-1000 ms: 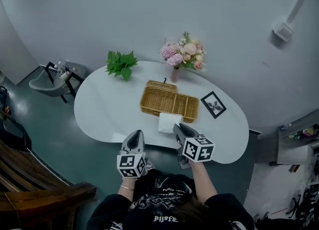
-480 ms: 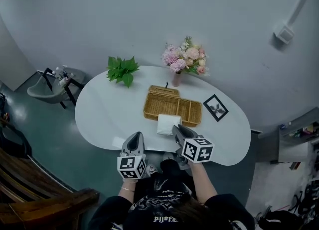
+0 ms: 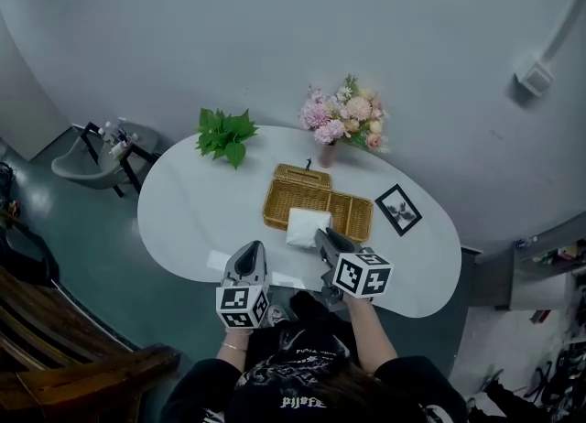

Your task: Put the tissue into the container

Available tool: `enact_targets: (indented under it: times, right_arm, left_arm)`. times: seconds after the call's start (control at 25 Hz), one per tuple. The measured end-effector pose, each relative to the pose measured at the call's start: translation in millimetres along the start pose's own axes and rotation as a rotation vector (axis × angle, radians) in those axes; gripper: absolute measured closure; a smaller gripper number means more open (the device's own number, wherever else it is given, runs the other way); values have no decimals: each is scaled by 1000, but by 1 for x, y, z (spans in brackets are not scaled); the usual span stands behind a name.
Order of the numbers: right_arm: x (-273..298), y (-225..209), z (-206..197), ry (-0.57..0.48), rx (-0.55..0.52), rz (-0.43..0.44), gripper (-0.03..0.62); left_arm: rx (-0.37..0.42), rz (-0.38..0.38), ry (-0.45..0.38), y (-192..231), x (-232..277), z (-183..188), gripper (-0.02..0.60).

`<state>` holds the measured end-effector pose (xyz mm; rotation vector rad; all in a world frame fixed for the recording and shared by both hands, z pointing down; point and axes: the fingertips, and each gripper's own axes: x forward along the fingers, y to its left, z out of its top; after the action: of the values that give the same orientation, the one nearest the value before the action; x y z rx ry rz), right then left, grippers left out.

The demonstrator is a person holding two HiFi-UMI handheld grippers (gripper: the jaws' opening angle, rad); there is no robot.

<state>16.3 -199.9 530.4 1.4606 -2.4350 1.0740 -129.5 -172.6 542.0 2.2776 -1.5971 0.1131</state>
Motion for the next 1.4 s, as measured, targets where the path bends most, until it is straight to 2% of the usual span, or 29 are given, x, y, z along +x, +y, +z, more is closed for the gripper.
enact_targets:
  times: [0.4,0.76,1.4]
  right_arm:
    - [22,-6,23,8,2,18,507]
    - [44,-15,36,23,54,33,507]
    - [85,-30,36,97,141,-7,507]
  left_arm:
    - [-2,20,-1,4,21,8,555]
    - [2,35,0,9,39,15,555]
    - [-1,67,8,27,60,23,555]
